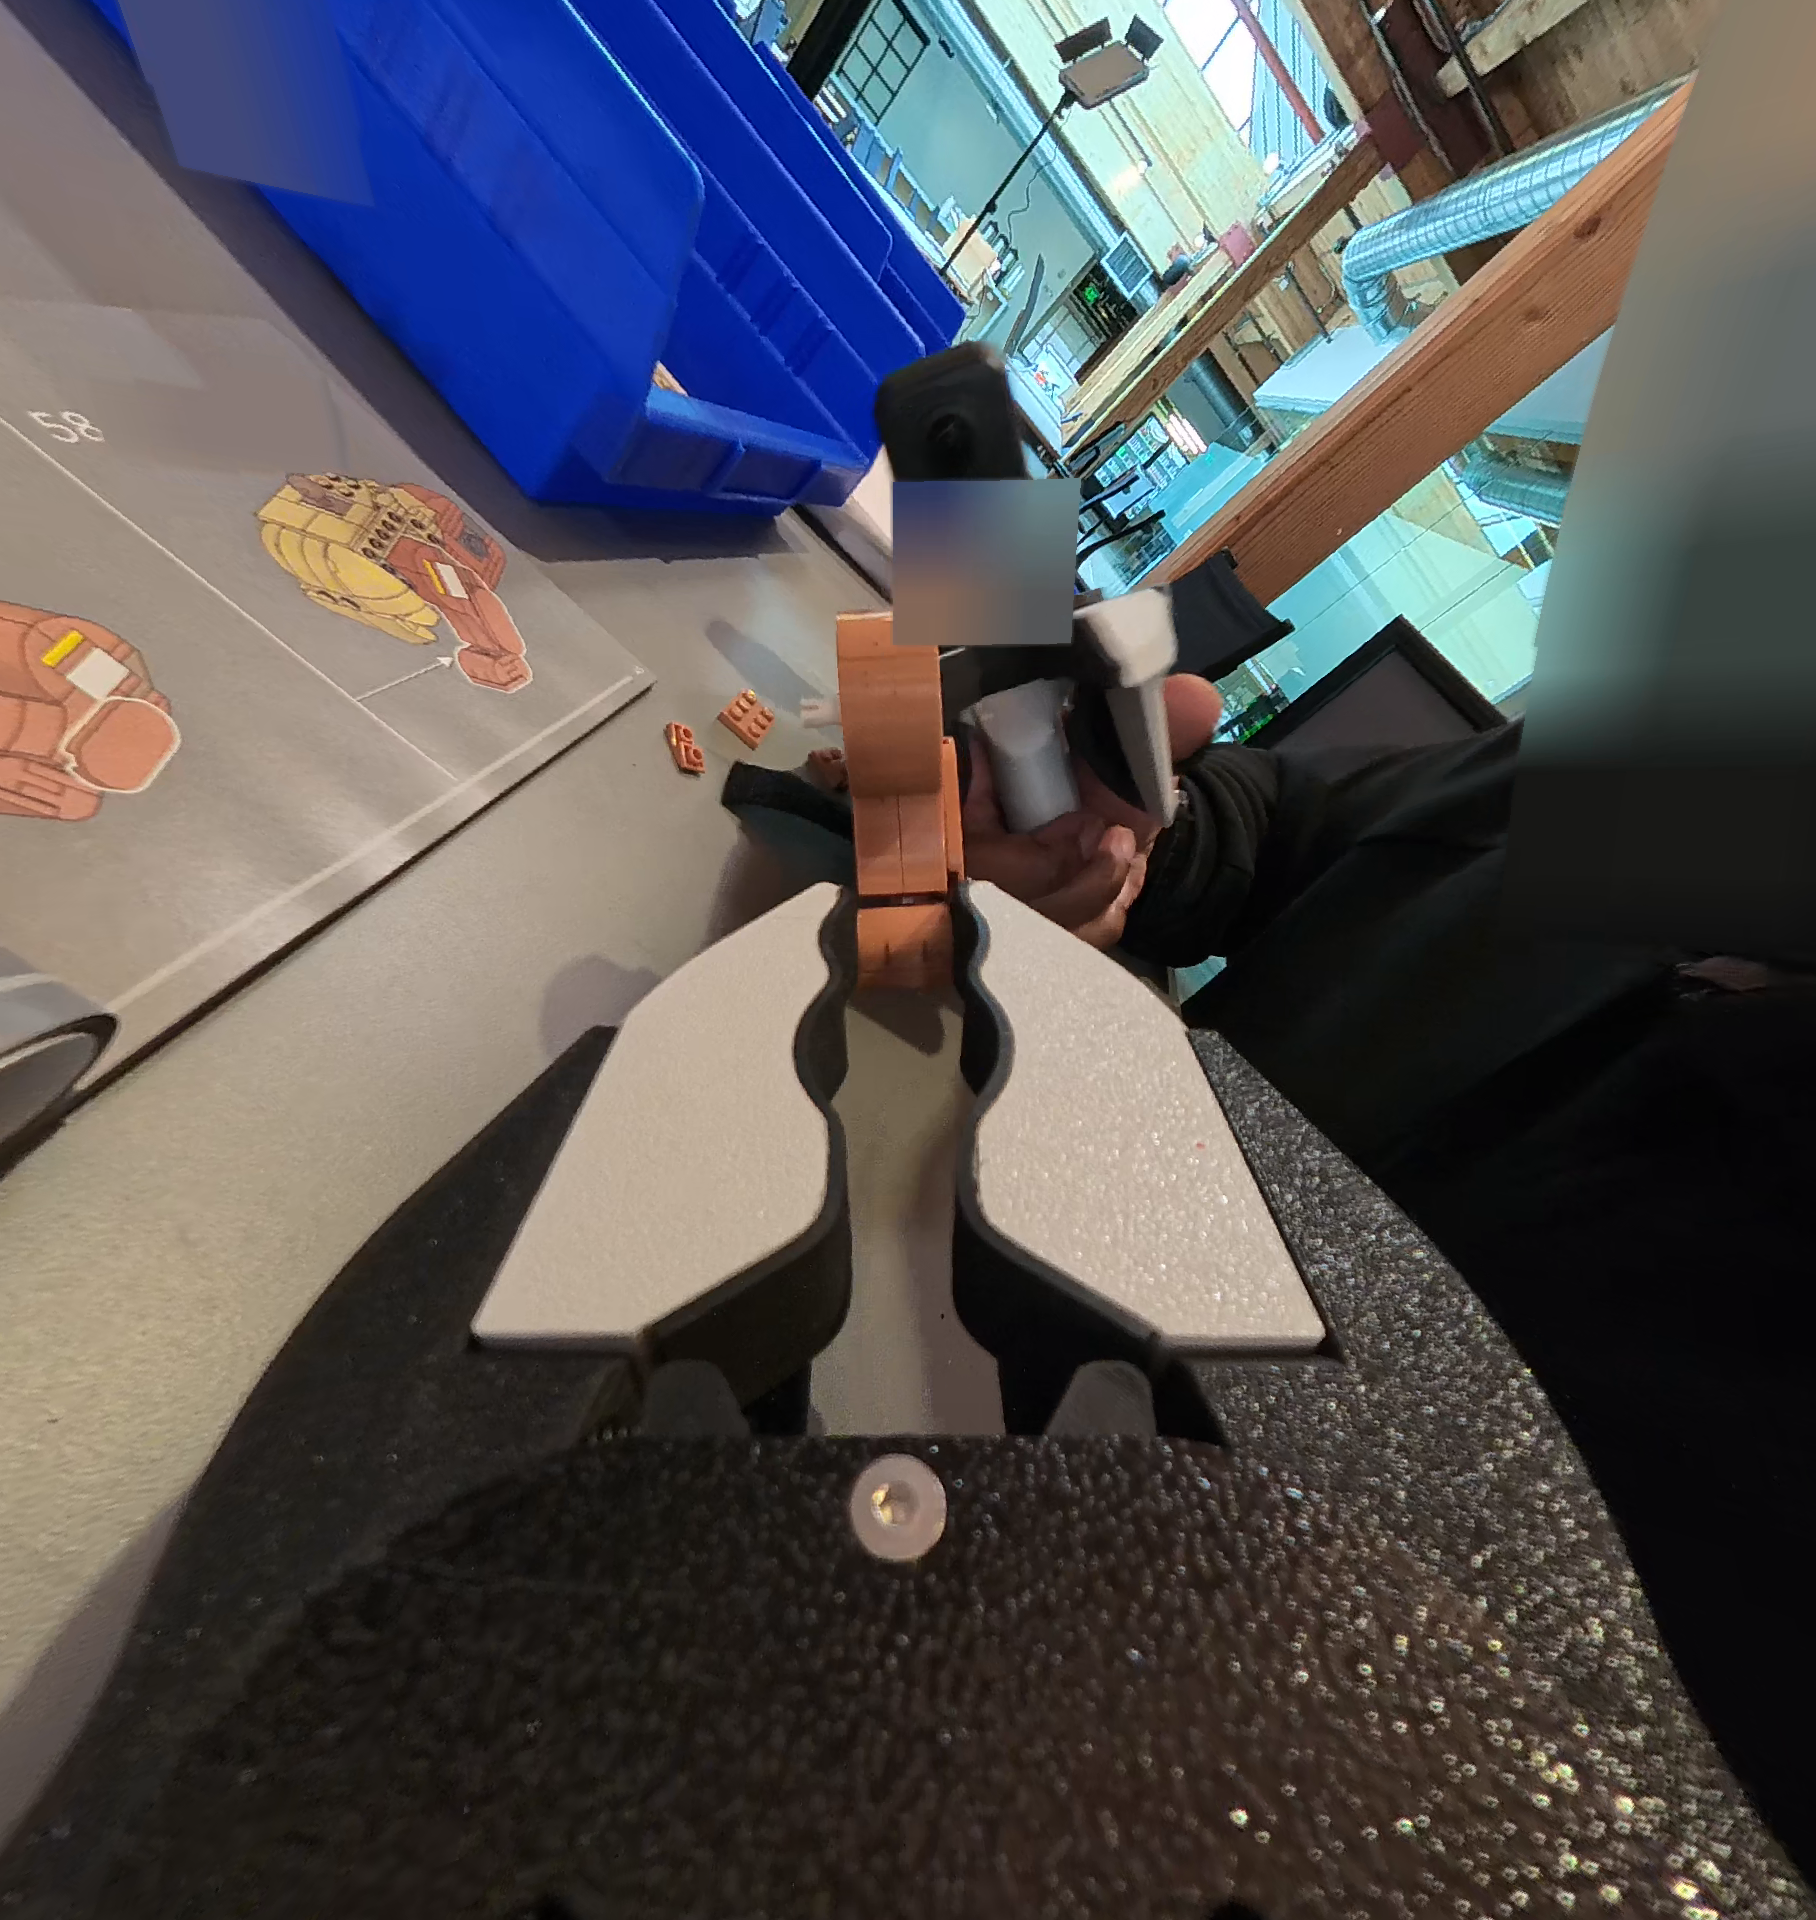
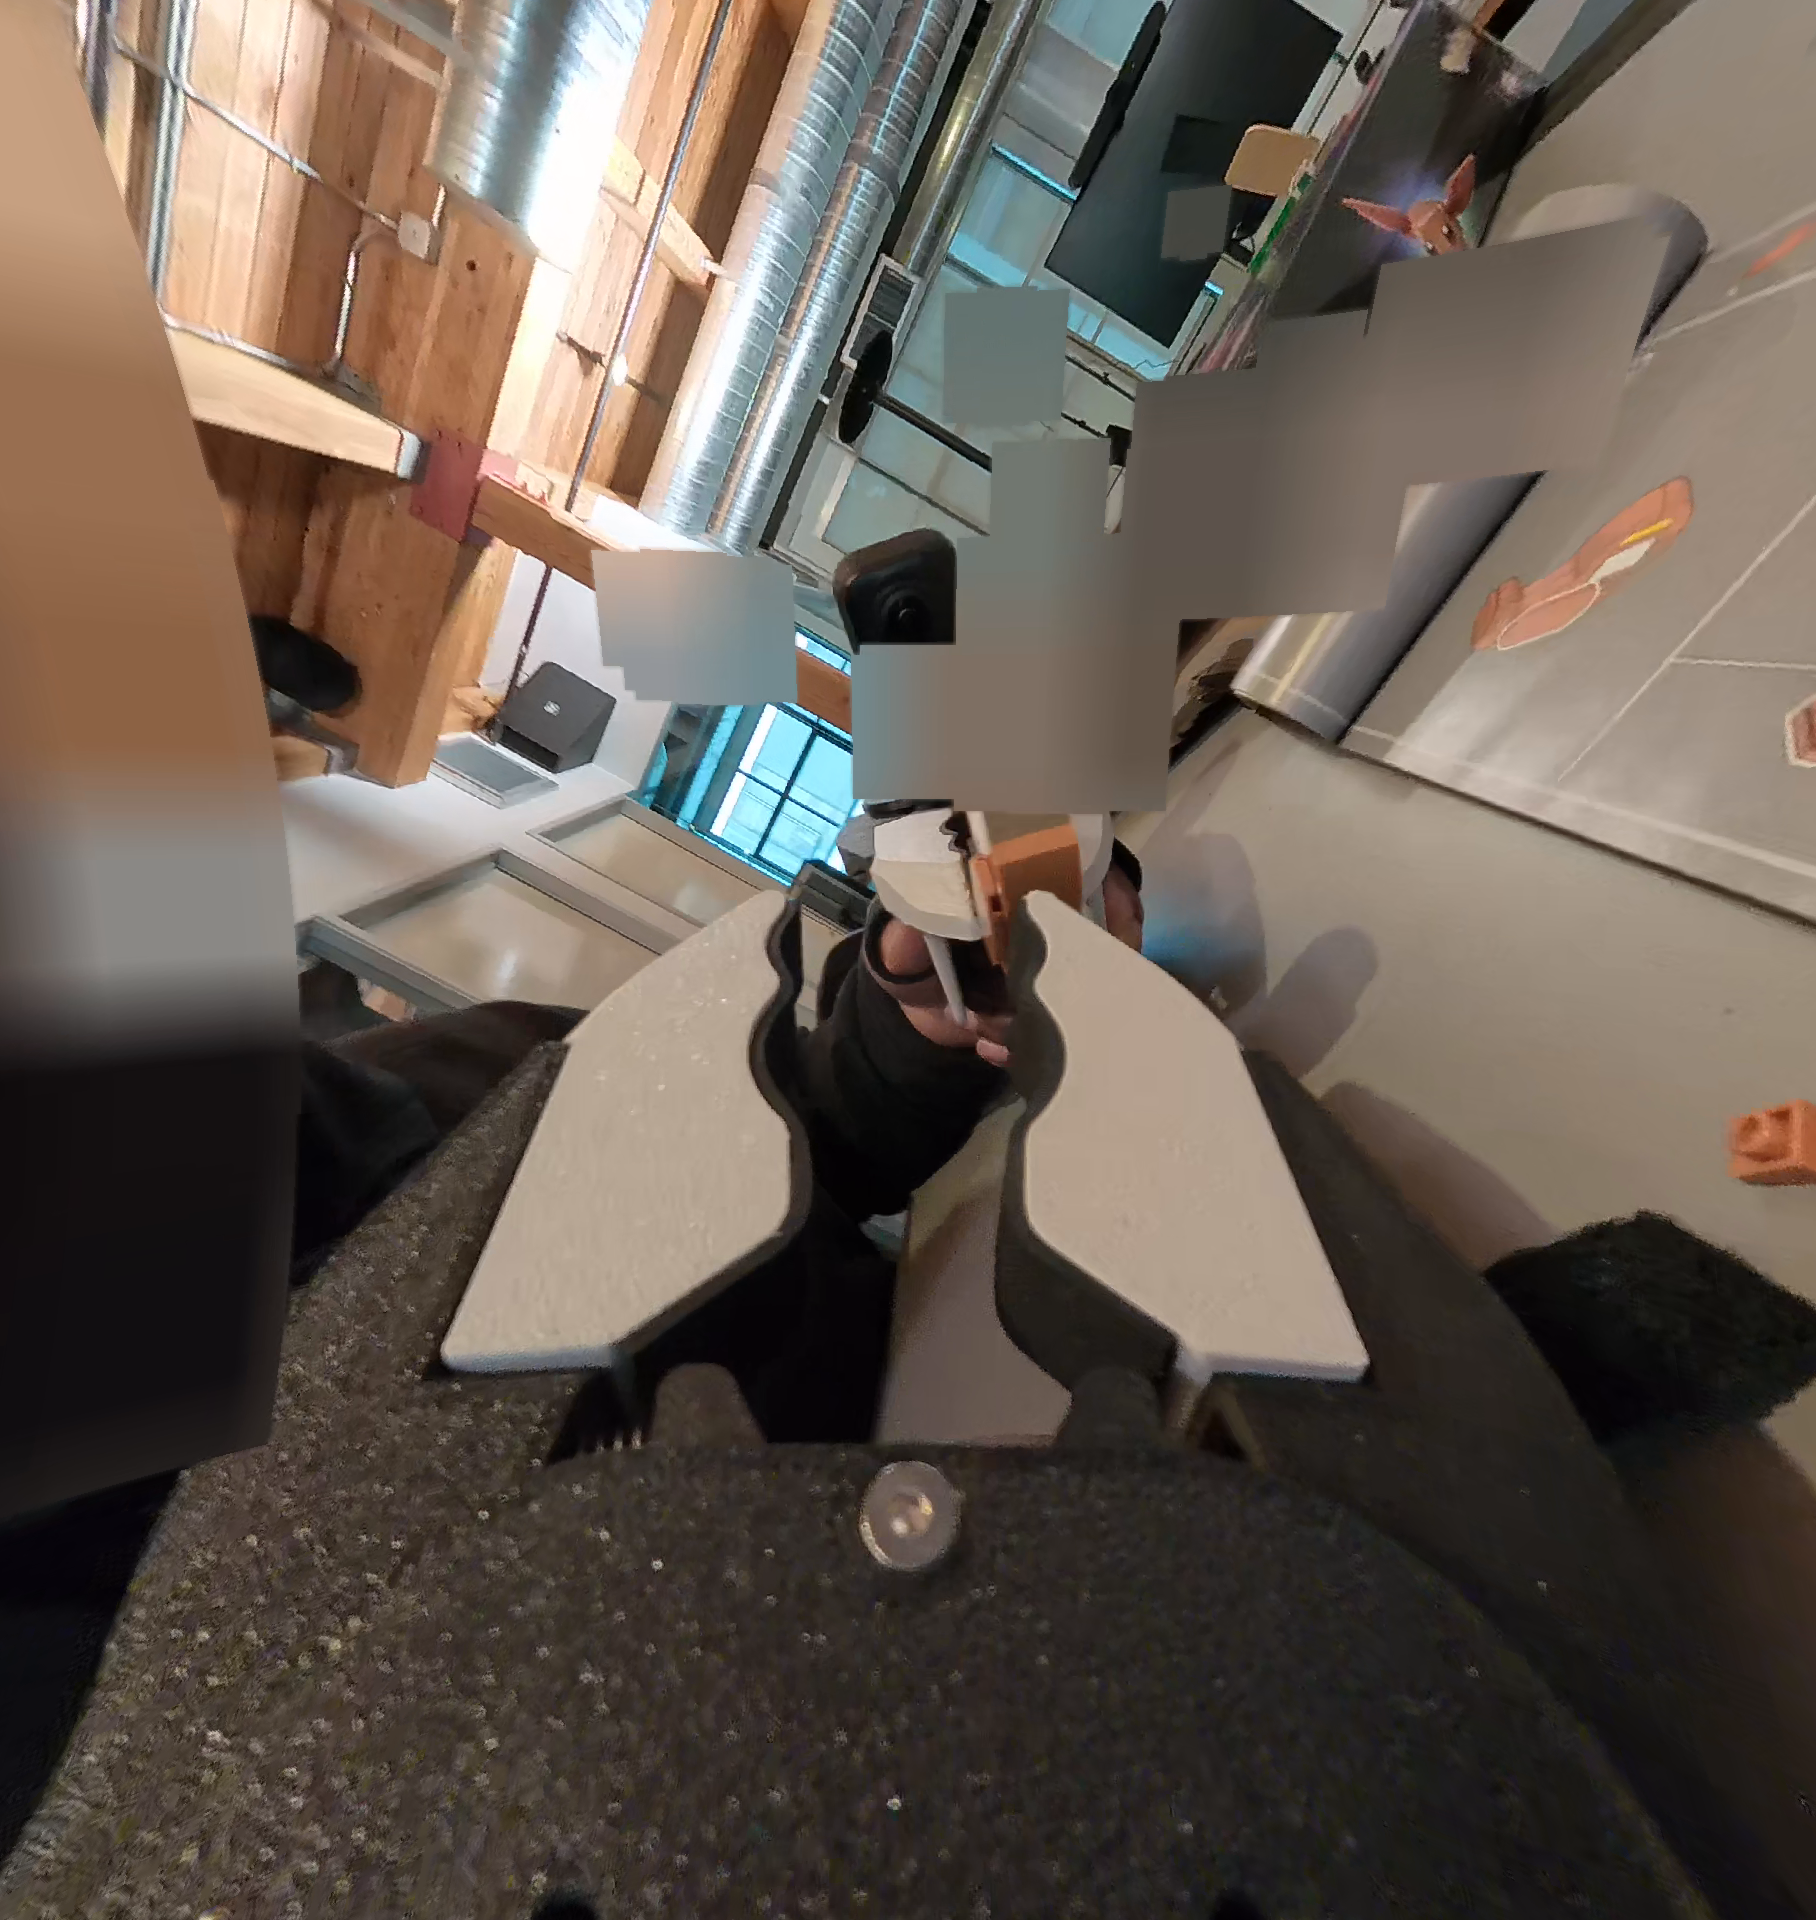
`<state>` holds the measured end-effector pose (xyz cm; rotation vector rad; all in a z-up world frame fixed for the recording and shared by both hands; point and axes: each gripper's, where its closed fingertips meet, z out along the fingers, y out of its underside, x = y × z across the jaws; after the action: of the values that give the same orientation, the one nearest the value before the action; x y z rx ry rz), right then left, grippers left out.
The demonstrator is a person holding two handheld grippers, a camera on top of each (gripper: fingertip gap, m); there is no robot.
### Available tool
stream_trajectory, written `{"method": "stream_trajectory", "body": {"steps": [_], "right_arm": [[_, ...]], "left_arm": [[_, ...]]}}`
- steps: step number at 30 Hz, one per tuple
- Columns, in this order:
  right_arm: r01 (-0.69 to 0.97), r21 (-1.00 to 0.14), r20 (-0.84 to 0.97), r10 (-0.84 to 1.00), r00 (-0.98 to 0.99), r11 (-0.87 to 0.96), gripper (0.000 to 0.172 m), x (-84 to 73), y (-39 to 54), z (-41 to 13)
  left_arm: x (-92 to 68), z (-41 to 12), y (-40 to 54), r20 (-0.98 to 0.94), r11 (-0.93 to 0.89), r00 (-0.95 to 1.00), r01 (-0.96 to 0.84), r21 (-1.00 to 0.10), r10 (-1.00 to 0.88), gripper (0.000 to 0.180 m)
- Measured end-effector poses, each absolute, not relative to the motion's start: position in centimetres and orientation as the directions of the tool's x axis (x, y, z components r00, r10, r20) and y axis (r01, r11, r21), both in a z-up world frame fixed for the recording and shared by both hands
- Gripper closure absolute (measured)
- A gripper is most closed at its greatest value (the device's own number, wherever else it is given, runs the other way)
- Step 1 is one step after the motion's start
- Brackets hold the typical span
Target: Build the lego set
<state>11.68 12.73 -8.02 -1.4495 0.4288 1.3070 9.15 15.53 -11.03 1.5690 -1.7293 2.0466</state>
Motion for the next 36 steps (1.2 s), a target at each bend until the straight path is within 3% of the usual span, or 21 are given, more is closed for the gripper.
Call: {"method": "stream_trajectory", "body": {"steps": [7,11,14,17,20,22,25,28,32,36], "right_arm": [[-0.752,-0.610,-0.770,0.412,0.488,-0.250,0.128,11.7,10.1,-4.9],[-0.757,-0.639,-0.747,0.346,0.567,-0.139,0.129,14.9,4.6,-3.5],[-0.704,-0.708,-0.701,0.193,0.687,-0.063,0.129,19.0,-1.7,-2.4],[-0.529,-0.846,-0.522,-0.097,0.847,-0.069,0.129,25.7,-10.5,-1.2],[-0.331,-0.900,-0.211,-0.381,0.900,-0.283,0.129,34.4,-21.4,-1.2],[-0.252,-0.804,0.029,-0.459,0.888,-0.539,0.130,40.1,-29.5,-2.5],[-0.293,-0.509,0.215,-0.449,0.867,-0.809,0.129,46.6,-40.7,-5.6],[-0.356,-0.277,0.237,-0.423,0.875,-0.892,0.127,50.7,-47.4,-8.4],[-0.304,0.020,0.225,-0.292,0.930,-0.952,0.128,53.7,-51.9,-12.5],[-0.260,0.158,0.176,-0.232,0.957,-0.953,0.119,56.0,-54.4,-15.2]], "left_arm": [[9.1,-11.1,15.4,0.673,-0.363,-0.492,-0.585,-0.725,-0.553,0.164],[9.1,-11.2,15.2,0.659,-0.346,-0.497,-0.582,-0.736,-0.565,0.164],[8.9,-11.1,15.0,0.654,-0.339,-0.509,-0.580,-0.741,-0.559,0.164],[8.7,-11.0,14.8,0.657,-0.333,-0.527,-0.583,-0.741,-0.539,0.164],[8.2,-10.8,14.3,0.656,-0.312,-0.560,-0.590,-0.745,-0.507,0.164],[8.0,-10.7,14.1,0.650,-0.300,-0.573,-0.589,-0.750,-0.500,0.164],[8.0,-10.7,14.1,0.647,-0.302,-0.574,-0.585,-0.752,-0.502,0.164],[8.1,-10.8,14.2,0.652,-0.307,-0.566,-0.588,-0.748,-0.504,0.164],[8.5,-11.3,14.3,0.636,-0.290,-0.542,-0.590,-0.753,-0.549,0.164],[8.8,-11.4,14.5,0.621,-0.294,-0.522,-0.577,-0.762,-0.585,0.164]]}}
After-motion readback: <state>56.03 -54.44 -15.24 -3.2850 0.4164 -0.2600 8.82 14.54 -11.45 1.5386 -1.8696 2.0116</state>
